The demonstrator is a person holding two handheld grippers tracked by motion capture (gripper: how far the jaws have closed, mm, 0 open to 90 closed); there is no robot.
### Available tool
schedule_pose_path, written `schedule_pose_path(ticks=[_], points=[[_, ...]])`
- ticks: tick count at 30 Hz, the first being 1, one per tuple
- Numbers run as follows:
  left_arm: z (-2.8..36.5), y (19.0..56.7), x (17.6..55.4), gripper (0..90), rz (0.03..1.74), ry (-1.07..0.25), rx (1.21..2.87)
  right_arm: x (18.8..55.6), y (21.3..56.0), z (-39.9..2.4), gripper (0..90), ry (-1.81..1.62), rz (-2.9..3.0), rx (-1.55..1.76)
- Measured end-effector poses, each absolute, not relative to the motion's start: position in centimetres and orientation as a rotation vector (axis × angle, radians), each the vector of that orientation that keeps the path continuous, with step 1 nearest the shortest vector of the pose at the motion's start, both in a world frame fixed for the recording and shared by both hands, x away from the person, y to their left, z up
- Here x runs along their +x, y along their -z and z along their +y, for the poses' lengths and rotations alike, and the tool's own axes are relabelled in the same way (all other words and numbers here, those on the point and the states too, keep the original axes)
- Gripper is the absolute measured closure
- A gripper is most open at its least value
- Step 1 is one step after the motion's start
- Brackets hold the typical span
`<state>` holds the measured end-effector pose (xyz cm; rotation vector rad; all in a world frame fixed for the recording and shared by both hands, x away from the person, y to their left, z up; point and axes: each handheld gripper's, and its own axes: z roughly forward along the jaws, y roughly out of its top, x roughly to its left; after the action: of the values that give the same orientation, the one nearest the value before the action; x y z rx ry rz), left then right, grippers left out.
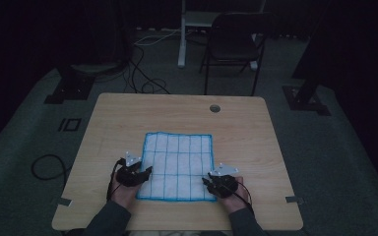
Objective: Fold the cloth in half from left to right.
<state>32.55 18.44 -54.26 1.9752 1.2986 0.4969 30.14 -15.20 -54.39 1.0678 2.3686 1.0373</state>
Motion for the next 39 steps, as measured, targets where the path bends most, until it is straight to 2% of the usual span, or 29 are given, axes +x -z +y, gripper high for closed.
schedule_pose_path(ticks=[4, 11, 15, 23, 28, 39], points=[[18.1, 54.3, 32.4, 51.4, 1.304, -0.532, 1.983, 30.1, 54.4, -15.2, 65.9, -1.036, 2.364, 1.07], [17.5, 54.1, 32.4, 74.1, 1.298, -0.519, 1.998, 30.1, 54.4, -15.1, 66.0, -1.031, 2.362, 1.075], [17.9, 54.1, 32.6, 82.6, 1.299, -0.498, 1.994, 30.0, 54.3, -15.1, 66.0, -1.045, 2.382, 1.065], [18.3, 54.1, 32.7, 85.7, 1.31, -0.463, 1.984, 30.0, 54.3, -15.0, 64.7, -1.064, 2.388, 1.066], [18.9, 54.2, 32.9, 86.6, 1.309, -0.395, 1.948, 30.1, 54.2, -15.3, 62.4, -1.063, 2.358, 1.077], [18.9, 53.9, 32.8, 86.7, 1.302, -0.385, 1.919, 30.5, 54.0, -16.5, 62.2, -1.065, 2.299, 1.126]])
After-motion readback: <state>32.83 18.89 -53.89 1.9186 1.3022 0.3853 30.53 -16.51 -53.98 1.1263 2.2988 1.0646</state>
